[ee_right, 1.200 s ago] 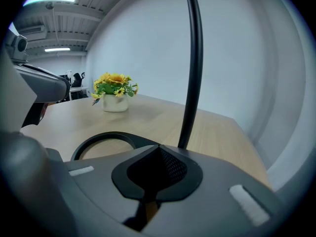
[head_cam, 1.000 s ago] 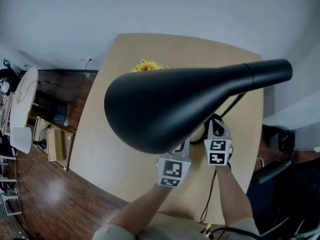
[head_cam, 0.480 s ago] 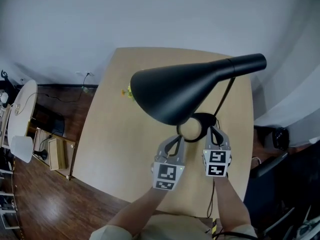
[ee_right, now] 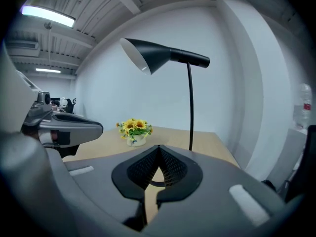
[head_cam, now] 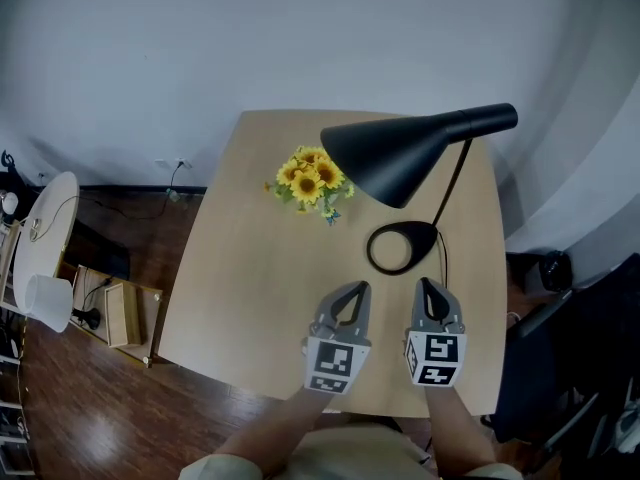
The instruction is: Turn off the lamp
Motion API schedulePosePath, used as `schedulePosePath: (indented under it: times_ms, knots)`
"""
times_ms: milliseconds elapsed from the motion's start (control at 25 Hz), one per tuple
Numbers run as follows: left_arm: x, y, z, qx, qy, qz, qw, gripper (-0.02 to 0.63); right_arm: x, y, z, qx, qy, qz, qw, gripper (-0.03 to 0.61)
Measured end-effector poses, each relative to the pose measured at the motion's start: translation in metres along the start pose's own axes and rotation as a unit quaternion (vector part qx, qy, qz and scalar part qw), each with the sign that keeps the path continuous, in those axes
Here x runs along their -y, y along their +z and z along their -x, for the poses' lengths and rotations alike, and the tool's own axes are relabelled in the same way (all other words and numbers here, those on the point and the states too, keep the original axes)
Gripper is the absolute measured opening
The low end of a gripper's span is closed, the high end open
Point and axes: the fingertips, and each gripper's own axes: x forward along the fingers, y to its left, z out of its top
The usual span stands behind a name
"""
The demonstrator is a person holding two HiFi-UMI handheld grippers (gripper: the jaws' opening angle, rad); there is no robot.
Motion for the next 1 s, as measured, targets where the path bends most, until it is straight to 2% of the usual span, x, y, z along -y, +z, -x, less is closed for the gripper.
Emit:
schedulePosePath:
  times_ms: [240,520,760,1000]
  knots:
    - [0.0,0.006,0.071,0.016,-0.019,0.01,0.9996,-0.005,-0.044,0.018,0.061,0.025,-0.009,0.007,1.0,-0.001]
    - [-0.004,0.017,0.162,0.041,-0.028,-0.008,0.9987,-0.005,-0.107,0.03,0.137,0.052,-0.01,0.0,0.999,-0.001]
    - [-0.007,0.023,0.242,0.063,-0.045,-0.012,0.9969,-0.005,-0.153,0.036,0.202,0.073,-0.028,0.004,0.997,0.0]
    - [-0.024,0.035,0.325,0.1,-0.044,0.012,0.994,-0.005,-0.204,0.042,0.271,0.078,-0.035,0.005,0.996,-0.002]
